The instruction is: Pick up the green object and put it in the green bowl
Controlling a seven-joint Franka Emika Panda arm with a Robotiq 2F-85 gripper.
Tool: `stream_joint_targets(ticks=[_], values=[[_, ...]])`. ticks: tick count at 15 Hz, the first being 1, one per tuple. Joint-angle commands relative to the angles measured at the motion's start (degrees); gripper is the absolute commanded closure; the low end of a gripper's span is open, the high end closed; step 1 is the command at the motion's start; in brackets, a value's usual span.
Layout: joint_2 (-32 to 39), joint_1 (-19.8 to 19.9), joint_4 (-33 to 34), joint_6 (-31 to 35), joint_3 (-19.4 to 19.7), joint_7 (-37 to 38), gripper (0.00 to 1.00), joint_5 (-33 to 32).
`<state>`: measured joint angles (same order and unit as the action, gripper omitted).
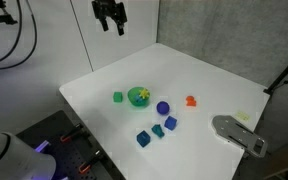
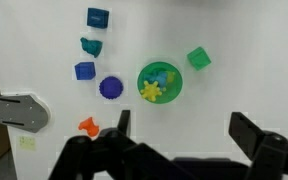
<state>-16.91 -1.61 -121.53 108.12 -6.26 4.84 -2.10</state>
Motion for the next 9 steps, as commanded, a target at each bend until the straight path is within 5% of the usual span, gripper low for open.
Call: stream_joint_targets(ticks=[1, 9], values=[[3.5, 0.1, 2.2, 1.8, 1.8, 0.8, 0.0, 1.5], [9.8, 2.6, 1.6, 9.5, 6.8, 1.6, 0.0, 6.8]])
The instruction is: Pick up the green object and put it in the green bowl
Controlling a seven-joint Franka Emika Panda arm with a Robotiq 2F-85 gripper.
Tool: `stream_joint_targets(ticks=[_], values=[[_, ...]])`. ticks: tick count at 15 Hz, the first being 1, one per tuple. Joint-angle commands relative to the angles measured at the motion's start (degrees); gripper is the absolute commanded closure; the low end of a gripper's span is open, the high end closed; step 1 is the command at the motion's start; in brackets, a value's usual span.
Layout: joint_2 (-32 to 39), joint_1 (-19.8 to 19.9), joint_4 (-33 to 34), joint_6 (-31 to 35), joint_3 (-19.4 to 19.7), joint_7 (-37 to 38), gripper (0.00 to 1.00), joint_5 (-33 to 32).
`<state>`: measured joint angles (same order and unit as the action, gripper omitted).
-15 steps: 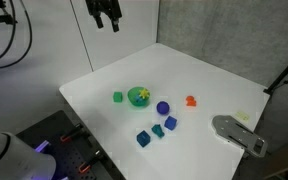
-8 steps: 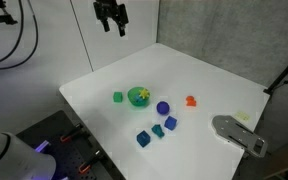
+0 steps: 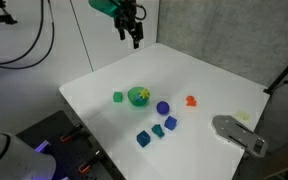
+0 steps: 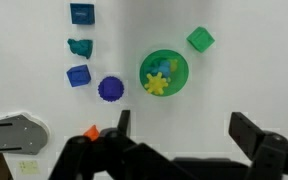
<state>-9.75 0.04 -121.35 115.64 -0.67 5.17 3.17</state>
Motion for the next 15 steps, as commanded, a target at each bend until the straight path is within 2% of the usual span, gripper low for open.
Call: stream_joint_targets(ticks=[1, 8, 15], values=[[3.7, 1.4, 1.4, 3.3, 1.6, 1.6, 0.0, 1.2], [12.1, 3.6, 1.4, 13.4, 4.0, 5.2, 0.0, 0.0], [21.9, 4.8, 2.3, 16.7, 6.1, 3.2, 0.0, 0.0]])
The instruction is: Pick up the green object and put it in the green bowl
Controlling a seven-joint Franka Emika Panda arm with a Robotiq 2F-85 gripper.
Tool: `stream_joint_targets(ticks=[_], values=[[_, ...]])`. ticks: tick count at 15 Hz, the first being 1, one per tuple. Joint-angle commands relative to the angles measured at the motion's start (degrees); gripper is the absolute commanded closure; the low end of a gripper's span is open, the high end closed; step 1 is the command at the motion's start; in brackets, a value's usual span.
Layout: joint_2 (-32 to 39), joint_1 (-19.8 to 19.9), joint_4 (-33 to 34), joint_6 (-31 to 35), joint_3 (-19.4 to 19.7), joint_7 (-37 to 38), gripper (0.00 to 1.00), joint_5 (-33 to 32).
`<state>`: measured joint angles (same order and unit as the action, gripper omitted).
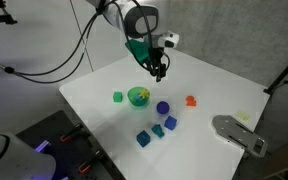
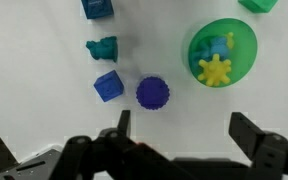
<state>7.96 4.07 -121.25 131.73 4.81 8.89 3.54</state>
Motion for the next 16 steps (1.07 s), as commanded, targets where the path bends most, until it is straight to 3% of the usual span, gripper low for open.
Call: stream_joint_targets(ticks=[1, 16], values=[[5.8, 1.0, 2.3, 1.0, 0.9, -1.0, 0.0, -0.5], [29.4, 5.3, 8.9, 12.9, 2.0, -8.4, 0.0, -1.3]])
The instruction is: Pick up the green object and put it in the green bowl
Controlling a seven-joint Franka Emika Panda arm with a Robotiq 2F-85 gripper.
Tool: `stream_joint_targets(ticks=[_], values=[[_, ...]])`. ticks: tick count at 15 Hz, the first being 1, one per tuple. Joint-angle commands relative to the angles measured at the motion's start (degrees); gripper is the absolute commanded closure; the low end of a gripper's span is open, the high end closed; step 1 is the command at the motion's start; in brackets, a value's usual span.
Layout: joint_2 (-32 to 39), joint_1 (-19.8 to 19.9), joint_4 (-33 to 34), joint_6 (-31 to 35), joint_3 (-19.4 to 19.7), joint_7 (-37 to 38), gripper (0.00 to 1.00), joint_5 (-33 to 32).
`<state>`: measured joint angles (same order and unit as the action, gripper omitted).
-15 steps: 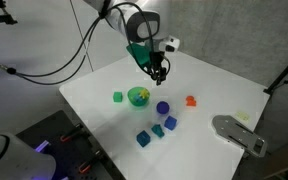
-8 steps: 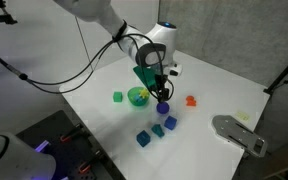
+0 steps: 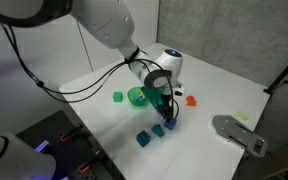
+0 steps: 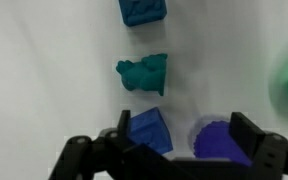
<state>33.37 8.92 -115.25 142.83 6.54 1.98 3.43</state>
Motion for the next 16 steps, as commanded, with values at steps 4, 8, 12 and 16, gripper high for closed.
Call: stream_joint_targets(ticks=[4, 8, 12, 16], values=[[8.6, 0.6, 3.7, 5.0, 0.3, -1.4, 0.0, -1.6], [11.3, 0.3, 3.8, 5.2, 0.9, -1.2, 0.0, -2.2], [13.0, 0.0, 3.8, 5.8, 1.4, -1.1, 0.0, -3.0], [13.5, -0.1, 3.6, 7.5, 1.4, -1.4, 0.26, -3.9]])
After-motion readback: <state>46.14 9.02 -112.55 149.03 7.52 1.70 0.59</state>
